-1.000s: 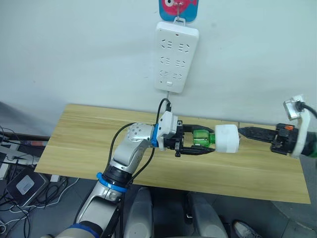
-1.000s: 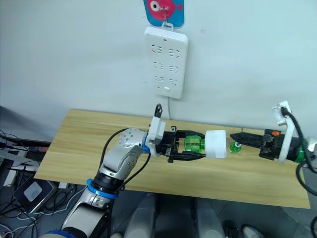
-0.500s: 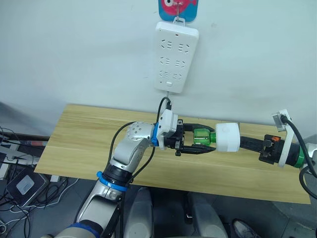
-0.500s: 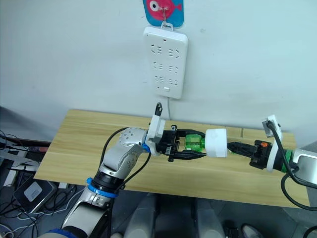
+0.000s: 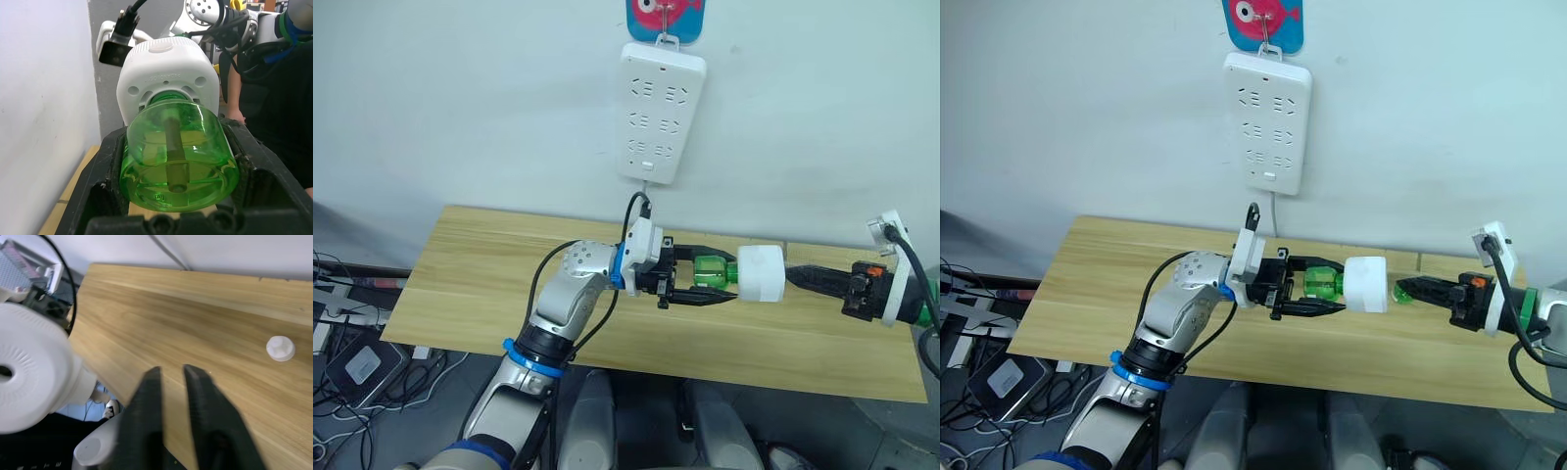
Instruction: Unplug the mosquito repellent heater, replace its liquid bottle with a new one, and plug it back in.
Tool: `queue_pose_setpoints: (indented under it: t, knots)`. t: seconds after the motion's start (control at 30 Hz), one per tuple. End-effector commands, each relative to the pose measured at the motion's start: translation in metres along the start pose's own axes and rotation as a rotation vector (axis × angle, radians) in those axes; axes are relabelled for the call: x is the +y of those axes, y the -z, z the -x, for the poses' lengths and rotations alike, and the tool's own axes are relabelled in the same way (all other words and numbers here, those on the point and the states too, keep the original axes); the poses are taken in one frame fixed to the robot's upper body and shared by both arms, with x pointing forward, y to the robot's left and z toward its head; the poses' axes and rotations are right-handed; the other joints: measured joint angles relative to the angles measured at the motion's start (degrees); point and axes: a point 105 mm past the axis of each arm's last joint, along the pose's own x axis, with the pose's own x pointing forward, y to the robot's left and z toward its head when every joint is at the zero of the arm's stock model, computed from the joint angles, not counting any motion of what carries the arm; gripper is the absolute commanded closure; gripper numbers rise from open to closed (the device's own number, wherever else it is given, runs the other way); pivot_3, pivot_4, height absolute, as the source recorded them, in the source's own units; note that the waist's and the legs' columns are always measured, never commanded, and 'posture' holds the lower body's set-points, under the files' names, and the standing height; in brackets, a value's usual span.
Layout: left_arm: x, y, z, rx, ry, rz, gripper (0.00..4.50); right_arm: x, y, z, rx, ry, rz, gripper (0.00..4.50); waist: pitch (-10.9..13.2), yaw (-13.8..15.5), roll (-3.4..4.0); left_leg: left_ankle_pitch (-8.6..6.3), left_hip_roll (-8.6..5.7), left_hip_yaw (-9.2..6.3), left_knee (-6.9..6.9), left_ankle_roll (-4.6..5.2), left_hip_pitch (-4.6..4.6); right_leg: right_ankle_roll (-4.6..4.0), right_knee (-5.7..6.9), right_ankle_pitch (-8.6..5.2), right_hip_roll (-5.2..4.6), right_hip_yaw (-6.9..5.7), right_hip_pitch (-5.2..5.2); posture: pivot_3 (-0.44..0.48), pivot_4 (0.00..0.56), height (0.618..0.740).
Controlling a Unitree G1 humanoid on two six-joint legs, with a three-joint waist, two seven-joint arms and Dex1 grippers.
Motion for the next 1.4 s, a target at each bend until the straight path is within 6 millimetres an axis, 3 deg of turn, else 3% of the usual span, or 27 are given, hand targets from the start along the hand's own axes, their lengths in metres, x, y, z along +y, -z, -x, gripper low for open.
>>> queue_pose_setpoints:
  t: [0.03,0.13,0.23,0.3,0.47,0.63,1.03,1.4]
  knots:
    - [-0.001,-0.007,-0.001,-0.026,0.007,-0.037,2.22,0.008,-0.008,0.007,-0.018,-0.030,0.079,2.55,0.00,0.00,0.00,0.00,0.00,0.00,0.00,0.00,0.00,0.00,0.00,0.00,0.00,0.00,0.00,0.168,0.313,0.740]
    - [-0.001,-0.006,0.001,-0.023,0.003,-0.036,2.22,0.011,-0.009,0.013,-0.008,-0.037,0.143,1.53,0.00,0.00,0.00,0.00,-0.01,0.01,0.00,0.00,0.00,0.00,0.00,0.00,0.00,0.01,0.00,0.168,0.313,0.740]
    - [-0.001,-0.006,0.005,-0.018,0.003,-0.034,2.22,0.031,-0.007,0.025,0.052,-0.119,0.305,0.43,0.00,0.16,0.02,0.00,-0.02,0.00,-0.01,0.00,0.00,0.01,0.00,0.00,-0.01,0.00,0.00,0.162,0.318,0.740]
    - [-0.002,-0.005,0.007,-0.015,0.006,-0.033,2.22,0.040,-0.008,0.030,0.060,-0.163,0.401,0.07,0.00,0.11,0.01,0.00,0.02,-0.01,-0.03,0.00,0.00,0.01,-0.05,-0.01,0.00,-0.03,0.00,0.158,0.318,0.740]
    - [-0.004,-0.004,0.010,-0.011,0.023,-0.030,2.22,0.059,-0.010,0.034,0.057,-0.255,0.587,0.07,0.00,-0.08,0.01,0.00,0.01,0.01,-0.02,0.00,0.02,0.01,-0.07,-0.01,0.00,-0.01,0.02,0.146,0.320,0.740]
    - [-0.003,-0.007,0.007,-0.030,0.043,-0.032,2.22,0.070,-0.006,0.023,0.046,-0.284,0.787,0.07,0.00,-0.13,0.01,0.00,0.00,0.01,0.01,0.00,0.01,0.01,-0.07,-0.01,0.00,0.01,0.02,0.142,0.320,0.740]
    - [-0.011,-0.015,-0.002,-0.063,0.087,-0.027,2.22,0.081,-0.010,0.002,-0.025,-0.329,0.795,0.07,0.00,-0.16,0.01,0.00,0.00,0.01,0.03,-0.01,0.02,0.00,-0.05,0.00,-0.01,0.01,0.04,0.145,0.322,0.740]
    - [-0.013,-0.015,-0.002,-0.063,0.081,-0.018,2.22,0.073,-0.011,0.000,-0.020,-0.299,0.791,0.07,0.00,-0.13,0.01,0.00,-0.01,-0.01,0.02,-0.01,0.01,0.00,-0.04,0.01,-0.01,-0.01,0.04,0.149,0.322,0.740]
